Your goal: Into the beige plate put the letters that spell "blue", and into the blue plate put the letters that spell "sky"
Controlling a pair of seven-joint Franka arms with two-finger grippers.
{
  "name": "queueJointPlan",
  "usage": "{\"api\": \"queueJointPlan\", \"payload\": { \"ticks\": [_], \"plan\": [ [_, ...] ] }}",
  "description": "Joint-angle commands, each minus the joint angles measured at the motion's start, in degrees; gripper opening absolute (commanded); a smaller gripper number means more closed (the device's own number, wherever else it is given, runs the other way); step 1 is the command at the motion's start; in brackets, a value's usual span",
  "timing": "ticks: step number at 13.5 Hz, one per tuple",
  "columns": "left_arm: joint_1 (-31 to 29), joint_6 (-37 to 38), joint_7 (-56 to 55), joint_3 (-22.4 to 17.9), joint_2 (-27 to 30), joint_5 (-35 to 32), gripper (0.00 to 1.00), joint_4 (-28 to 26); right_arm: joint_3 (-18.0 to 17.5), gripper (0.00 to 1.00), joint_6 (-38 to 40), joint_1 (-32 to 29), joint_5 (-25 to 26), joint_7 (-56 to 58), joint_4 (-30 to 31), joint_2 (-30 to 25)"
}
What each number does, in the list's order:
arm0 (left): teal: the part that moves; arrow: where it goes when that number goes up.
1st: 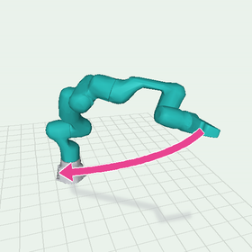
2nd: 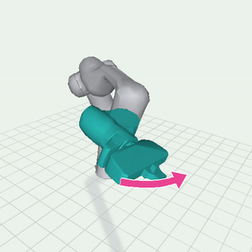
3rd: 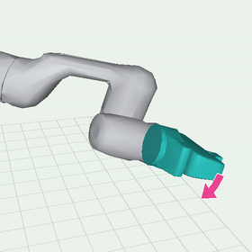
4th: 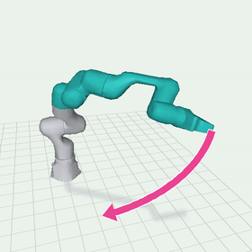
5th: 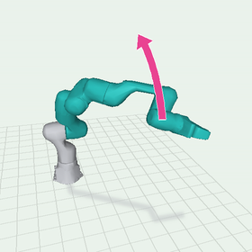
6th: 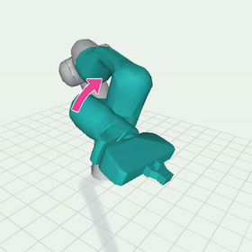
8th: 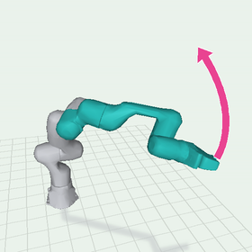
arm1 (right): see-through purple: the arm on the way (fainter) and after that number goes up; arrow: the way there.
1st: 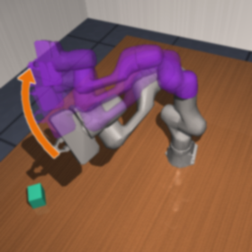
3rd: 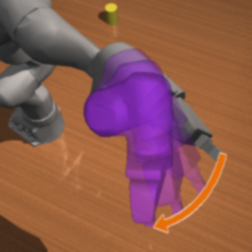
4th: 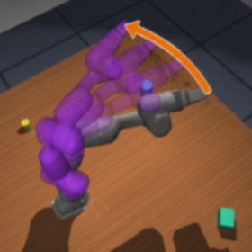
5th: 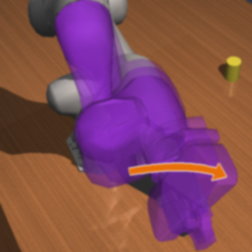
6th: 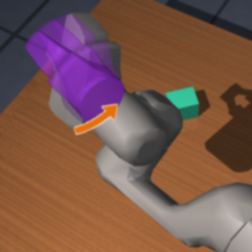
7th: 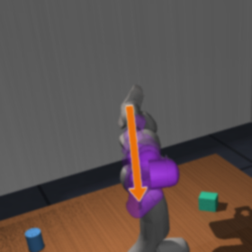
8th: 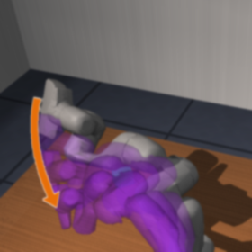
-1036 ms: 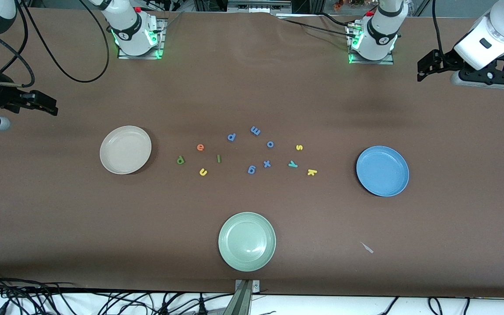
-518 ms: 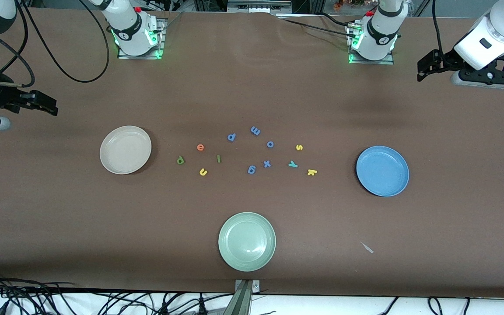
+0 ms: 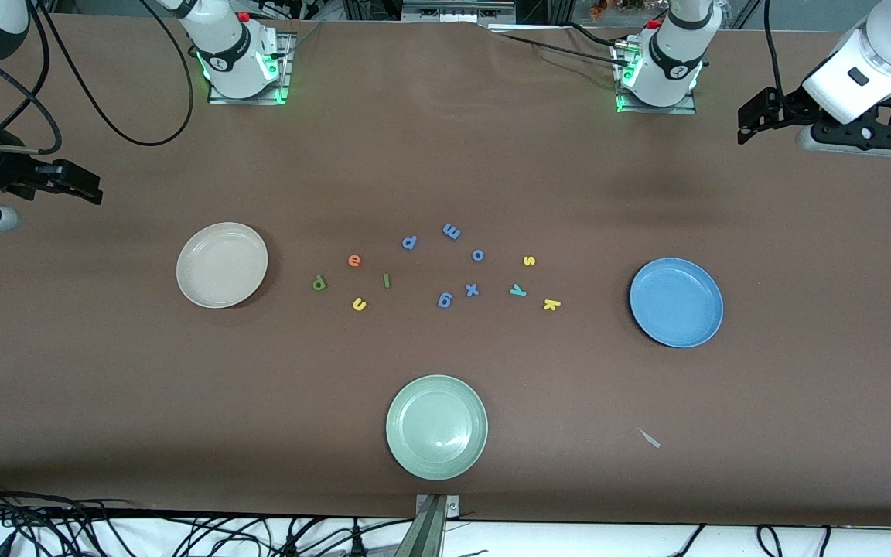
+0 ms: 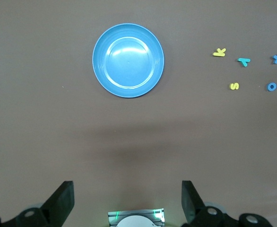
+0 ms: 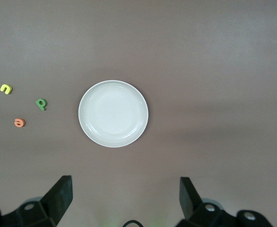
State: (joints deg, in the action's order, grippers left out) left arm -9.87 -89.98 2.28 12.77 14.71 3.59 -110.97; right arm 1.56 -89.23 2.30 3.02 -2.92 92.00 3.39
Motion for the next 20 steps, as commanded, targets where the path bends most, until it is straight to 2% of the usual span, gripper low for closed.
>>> {"api": "queueJointPlan", "payload": {
  "ticks": [1,8,12,14,17,20],
  "plan": [
    [-0.42,0.07,-0.25,0.24,0.23,0.45,1.00,0.49,-0.06,1.00,0.81,-0.28,-0.82,0.99,-0.94,0.30],
    [-0.42,0.25,-1.04,0.33,0.15,0.45,1.00,0.93,-0.15,1.00,0.81,-0.19,-0.91,0.90,-0.68,0.48],
    [-0.33,0.25,-1.13,0.41,-0.29,0.54,1.00,1.81,-0.15,1.00,0.20,1.03,-2.75,0.11,-0.68,1.44],
    [-0.33,0.51,-1.13,0.41,-1.69,0.54,1.00,3.82,-0.06,1.00,-0.42,2.44,-2.14,-0.07,-1.12,3.28],
    [-0.42,0.34,-0.70,0.24,-2.74,1.06,1.00,3.83,-0.15,1.00,-5.24,4.46,-2.67,0.11,-1.21,7.14],
    [0.72,-0.80,-0.25,-0.02,-9.94,2.12,1.00,6.99,-0.15,1.00,-9.90,8.76,-2.93,-0.07,-1.21,12.67]
  ]
}}
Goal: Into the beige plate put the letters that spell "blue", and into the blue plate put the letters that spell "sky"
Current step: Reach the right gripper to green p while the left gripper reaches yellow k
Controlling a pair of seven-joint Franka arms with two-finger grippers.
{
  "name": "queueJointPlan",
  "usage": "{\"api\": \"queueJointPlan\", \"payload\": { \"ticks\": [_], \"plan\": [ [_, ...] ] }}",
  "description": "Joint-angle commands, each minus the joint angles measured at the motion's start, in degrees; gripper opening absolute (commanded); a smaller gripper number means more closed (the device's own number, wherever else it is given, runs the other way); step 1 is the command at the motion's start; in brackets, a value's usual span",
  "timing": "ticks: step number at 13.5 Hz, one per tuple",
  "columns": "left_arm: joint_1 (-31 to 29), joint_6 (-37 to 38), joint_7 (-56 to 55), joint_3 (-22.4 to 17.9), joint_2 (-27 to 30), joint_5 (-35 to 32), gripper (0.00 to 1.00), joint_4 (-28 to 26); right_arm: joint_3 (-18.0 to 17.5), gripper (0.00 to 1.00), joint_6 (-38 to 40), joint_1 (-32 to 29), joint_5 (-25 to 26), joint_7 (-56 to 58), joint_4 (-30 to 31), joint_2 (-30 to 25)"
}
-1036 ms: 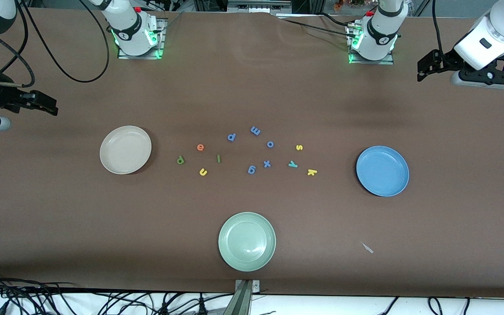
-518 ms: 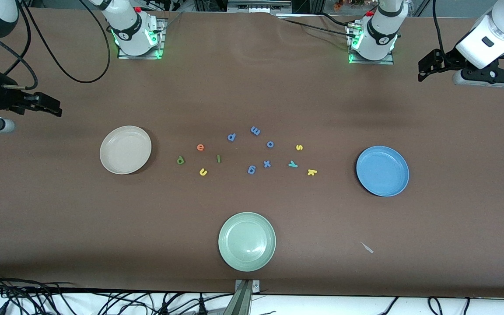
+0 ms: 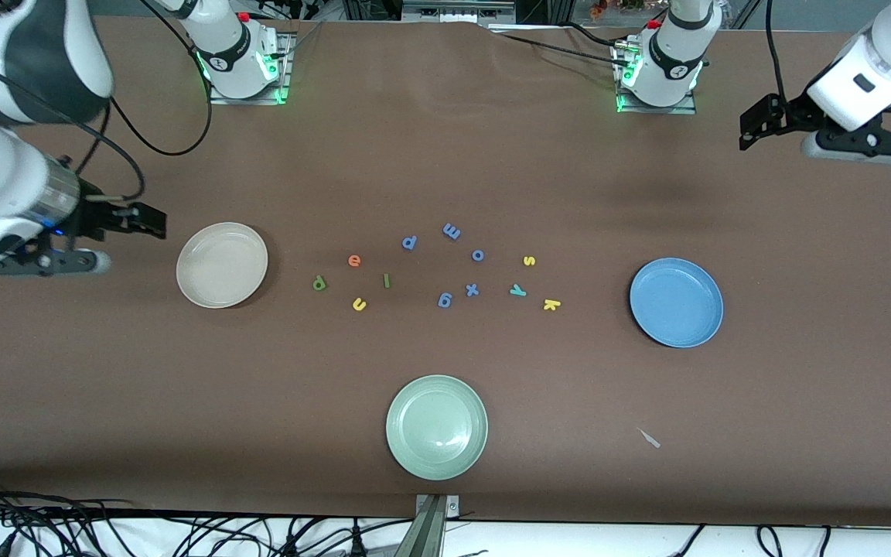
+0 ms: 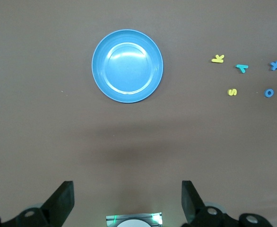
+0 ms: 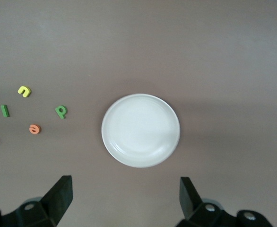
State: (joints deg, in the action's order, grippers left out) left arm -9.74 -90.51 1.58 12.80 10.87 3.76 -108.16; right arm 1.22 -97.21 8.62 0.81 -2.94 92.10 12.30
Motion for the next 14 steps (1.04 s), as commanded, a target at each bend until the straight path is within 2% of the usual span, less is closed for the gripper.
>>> {"api": "queueJointPlan", "payload": {
  "ticks": [1,4,7,10,11,14],
  "plan": [
    [1.47,-3.15,-0.08,-0.14,-7.17,3.00,1.00,3.67,0.19,1.00,-2.89,3.84,-1.25,0.03,-1.22,5.26],
    [4.81,-12.03,-0.44,-0.14,-11.90,3.18,1.00,1.64,0.19,1.00,-5.70,6.75,-2.74,0.83,-1.05,8.17],
    [8.85,-19.24,-0.44,-0.14,-19.46,3.19,1.00,1.64,0.10,1.00,-7.55,10.61,-2.83,1.35,-0.52,10.54],
    [14.12,-23.12,-0.35,-0.23,-25.00,2.57,1.00,1.55,-1.39,1.00,-13.69,11.94,-2.75,1.53,2.72,10.99],
    [15.70,-23.56,-0.35,-0.75,-27.11,2.48,1.00,1.90,-2.52,1.00,-16.41,11.94,-2.74,1.53,5.08,10.55],
    [20.28,-27.95,0.52,-6.37,-35.37,2.57,1.00,2.60,-3.50,1.00,-25.29,12.03,-2.22,1.62,11.85,9.58]
  ]
}}
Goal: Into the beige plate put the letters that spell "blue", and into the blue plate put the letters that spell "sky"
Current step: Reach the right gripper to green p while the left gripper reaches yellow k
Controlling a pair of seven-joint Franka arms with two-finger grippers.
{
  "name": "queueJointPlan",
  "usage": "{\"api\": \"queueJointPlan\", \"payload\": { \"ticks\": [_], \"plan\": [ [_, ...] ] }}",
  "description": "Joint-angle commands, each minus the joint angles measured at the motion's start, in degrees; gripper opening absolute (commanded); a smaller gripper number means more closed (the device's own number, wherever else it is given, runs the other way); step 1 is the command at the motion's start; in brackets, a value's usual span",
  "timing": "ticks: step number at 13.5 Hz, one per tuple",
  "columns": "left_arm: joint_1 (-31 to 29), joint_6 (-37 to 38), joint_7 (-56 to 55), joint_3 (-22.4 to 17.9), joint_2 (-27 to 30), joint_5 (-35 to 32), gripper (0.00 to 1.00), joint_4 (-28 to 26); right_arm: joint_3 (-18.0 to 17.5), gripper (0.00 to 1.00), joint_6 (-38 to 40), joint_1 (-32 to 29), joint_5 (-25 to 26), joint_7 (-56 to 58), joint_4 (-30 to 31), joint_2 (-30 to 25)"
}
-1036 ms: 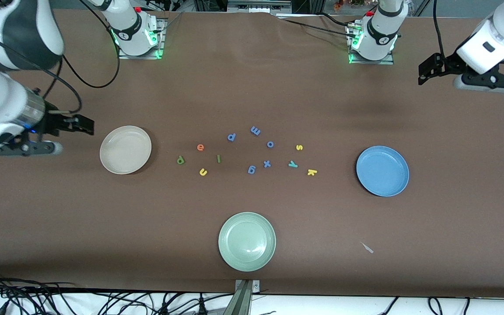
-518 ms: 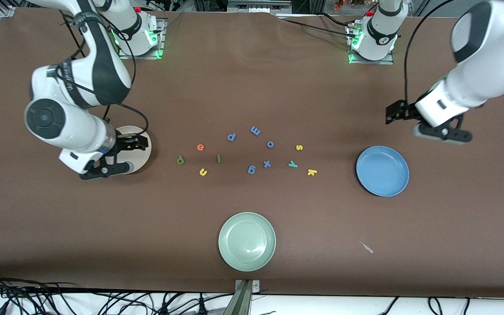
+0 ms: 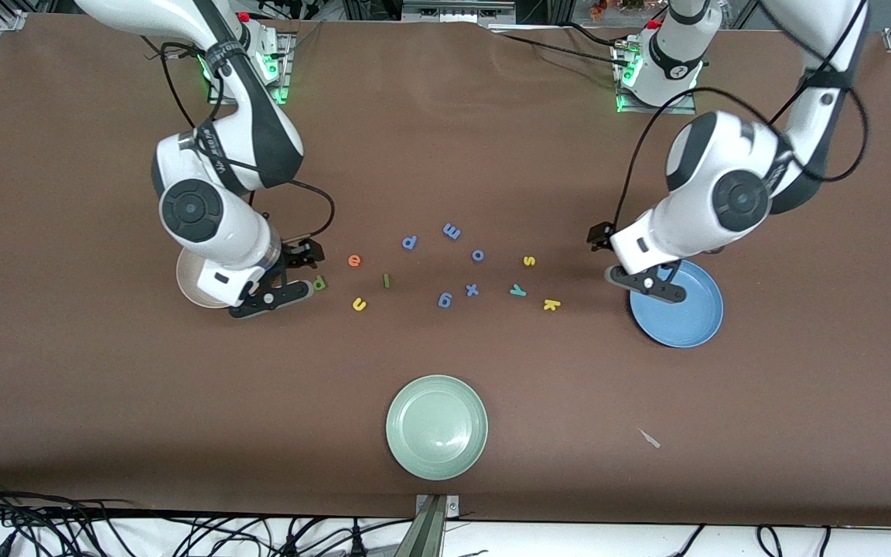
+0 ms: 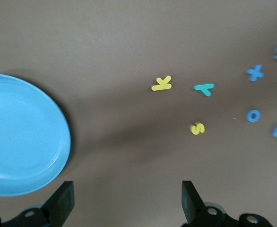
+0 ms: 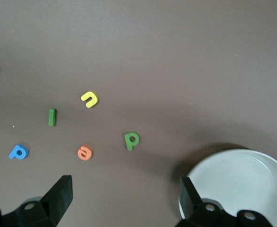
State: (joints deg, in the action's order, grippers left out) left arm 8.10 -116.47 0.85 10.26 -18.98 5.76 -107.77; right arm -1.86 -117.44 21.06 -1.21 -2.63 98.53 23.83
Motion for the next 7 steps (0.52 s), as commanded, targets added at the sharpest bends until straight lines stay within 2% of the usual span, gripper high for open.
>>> {"api": "queueJointPlan", "payload": {
  "ticks": [1,4,7],
  "plan": [
    [2.62,-2.53,1.43,-5.58,-6.24,1.35,1.00,2.21,-0.43,1.00,-7.34,-0.40,-0.11,1.40,6.83,-1.69],
    [5.08,-4.72,0.30,-5.87,-10.62,1.53,1.00,5.37,-0.43,1.00,-13.24,-0.23,0.07,4.73,8.69,1.11],
    [7.71,-6.66,0.11,-9.10,-16.34,8.44,1.00,10.91,-0.43,1.00,-17.19,0.30,0.25,6.24,10.09,3.23]
  ]
}}
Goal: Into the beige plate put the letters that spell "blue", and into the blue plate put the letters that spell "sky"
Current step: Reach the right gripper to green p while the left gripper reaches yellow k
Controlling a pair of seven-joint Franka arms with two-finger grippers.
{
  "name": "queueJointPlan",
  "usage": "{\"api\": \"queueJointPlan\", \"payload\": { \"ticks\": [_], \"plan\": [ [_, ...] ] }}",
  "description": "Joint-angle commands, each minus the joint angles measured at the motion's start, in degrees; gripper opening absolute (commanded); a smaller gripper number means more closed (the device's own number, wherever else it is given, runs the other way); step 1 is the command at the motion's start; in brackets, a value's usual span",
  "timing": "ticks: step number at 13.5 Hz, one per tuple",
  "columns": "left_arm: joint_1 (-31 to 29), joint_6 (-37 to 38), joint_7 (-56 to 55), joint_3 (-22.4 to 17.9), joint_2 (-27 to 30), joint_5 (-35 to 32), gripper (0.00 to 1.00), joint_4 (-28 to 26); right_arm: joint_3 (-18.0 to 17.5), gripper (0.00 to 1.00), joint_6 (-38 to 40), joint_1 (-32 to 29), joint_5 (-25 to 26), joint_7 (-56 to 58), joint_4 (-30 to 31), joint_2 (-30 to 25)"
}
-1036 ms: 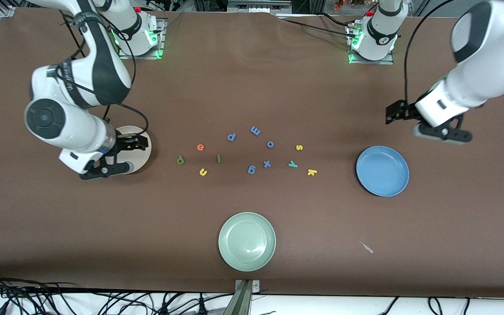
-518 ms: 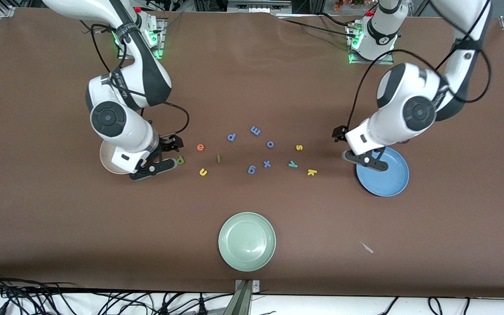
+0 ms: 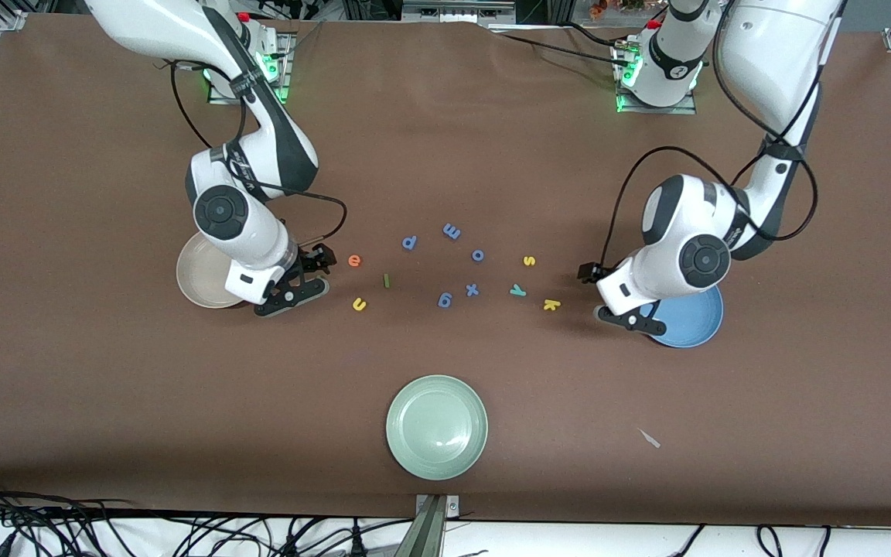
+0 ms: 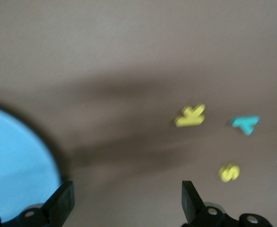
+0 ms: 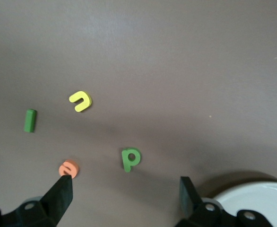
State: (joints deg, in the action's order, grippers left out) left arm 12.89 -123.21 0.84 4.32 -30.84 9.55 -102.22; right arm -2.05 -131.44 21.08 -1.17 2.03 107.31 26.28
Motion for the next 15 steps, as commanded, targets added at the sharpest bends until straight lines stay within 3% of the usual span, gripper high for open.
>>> {"api": "queueJointPlan", "payload": {
  "ticks": [1,4,11,13,15],
  "plan": [
    [4.50,-0.01,0.13,-4.65,-5.28,7.64,1.00,5.53,-0.23,1.00,-6.08,0.45,0.29,2.09,2.80,1.13],
    [7.93,-6.32,-0.14,-6.51,-8.18,8.73,0.98,5.71,-0.23,1.00,-16.45,0.54,0.29,6.22,7.90,2.27],
    [15.32,-11.35,-7.87,-9.15,-10.82,9.61,0.94,5.80,0.20,1.00,-17.63,0.71,0.64,14.05,9.23,3.51],
    [15.32,-11.88,-7.52,-9.15,-10.91,9.43,0.87,5.62,0.29,0.98,-17.89,0.45,1.78,14.32,9.15,4.39],
    [15.32,-11.97,-6.99,-9.24,-11.00,9.43,0.63,5.54,0.38,0.91,-17.89,0.54,1.87,14.40,8.97,4.39]
  ]
}}
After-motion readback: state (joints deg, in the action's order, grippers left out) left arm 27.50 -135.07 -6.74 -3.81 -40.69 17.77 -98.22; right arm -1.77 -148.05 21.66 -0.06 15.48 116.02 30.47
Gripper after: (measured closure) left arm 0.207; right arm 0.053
